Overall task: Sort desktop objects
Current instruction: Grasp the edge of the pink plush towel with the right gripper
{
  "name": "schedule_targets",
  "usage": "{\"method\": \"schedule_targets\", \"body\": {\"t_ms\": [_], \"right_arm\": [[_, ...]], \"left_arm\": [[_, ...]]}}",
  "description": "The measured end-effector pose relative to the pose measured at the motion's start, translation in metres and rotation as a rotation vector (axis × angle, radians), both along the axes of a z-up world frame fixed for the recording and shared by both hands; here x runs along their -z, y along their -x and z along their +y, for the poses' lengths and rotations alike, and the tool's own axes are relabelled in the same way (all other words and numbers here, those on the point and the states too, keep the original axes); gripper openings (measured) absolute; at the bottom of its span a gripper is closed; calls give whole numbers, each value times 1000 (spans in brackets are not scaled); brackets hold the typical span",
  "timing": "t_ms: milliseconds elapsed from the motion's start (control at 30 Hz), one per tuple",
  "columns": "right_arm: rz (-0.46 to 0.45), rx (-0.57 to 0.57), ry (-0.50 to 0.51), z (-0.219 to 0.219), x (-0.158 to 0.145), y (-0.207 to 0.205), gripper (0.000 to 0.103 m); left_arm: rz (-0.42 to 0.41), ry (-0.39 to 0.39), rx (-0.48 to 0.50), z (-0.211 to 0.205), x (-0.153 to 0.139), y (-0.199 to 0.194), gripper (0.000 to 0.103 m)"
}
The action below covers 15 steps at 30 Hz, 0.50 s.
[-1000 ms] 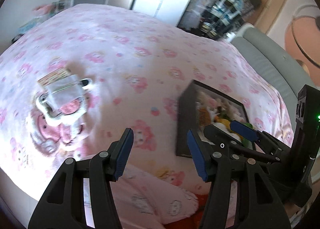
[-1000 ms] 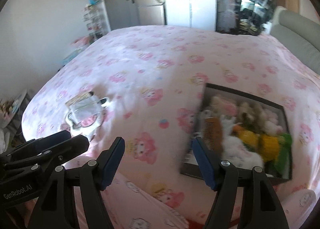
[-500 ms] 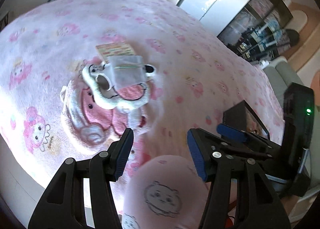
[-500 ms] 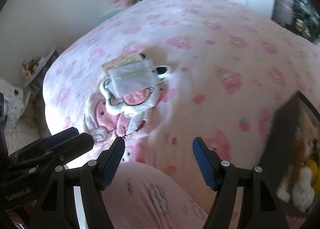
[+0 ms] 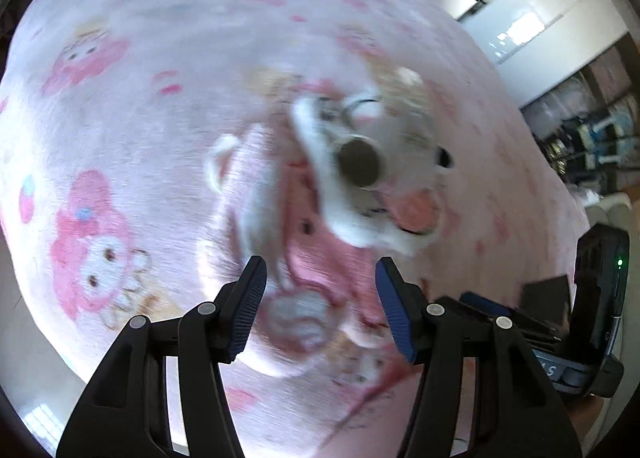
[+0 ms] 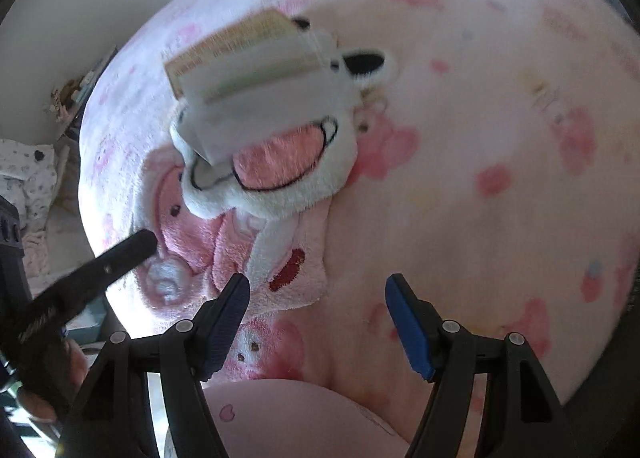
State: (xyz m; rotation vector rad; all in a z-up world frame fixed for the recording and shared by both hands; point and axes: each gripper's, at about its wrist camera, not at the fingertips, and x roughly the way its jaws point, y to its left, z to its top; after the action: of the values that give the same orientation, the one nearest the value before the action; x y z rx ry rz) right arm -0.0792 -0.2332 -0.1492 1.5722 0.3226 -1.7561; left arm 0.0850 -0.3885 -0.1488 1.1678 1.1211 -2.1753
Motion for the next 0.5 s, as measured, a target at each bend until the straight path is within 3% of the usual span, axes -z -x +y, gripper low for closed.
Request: {"method": "schedule_targets", "body": {"t_ms": [100, 233, 333, 400, 433, 467, 500], "right_arm": [[-39, -7, -5, -6, 13, 5, 68], [-60, -15, -8, -16, 22, 13, 68], [-92, -36, -3, -26, 28, 19, 68], [-142, -79, 21, -34, 34, 18, 66], [-161, -99, 33, -36, 35, 16, 52], [-175, -115, 47, -37, 36, 14, 35], [-187, -124, 59, -37, 35, 11, 28]], "left_arm": [[25, -37, -20, -9, 7, -4, 58], [55, -10, -70, -10, 0, -10, 58], [32, 53, -136, -14, -2, -15, 59], [4, 21, -145, -21, 12, -13, 59], [-19, -5, -139, -25, 20, -10, 55], [-42, -21, -131, -25, 26, -8, 43], [-62, -17, -116, -23, 28, -6, 39]]}}
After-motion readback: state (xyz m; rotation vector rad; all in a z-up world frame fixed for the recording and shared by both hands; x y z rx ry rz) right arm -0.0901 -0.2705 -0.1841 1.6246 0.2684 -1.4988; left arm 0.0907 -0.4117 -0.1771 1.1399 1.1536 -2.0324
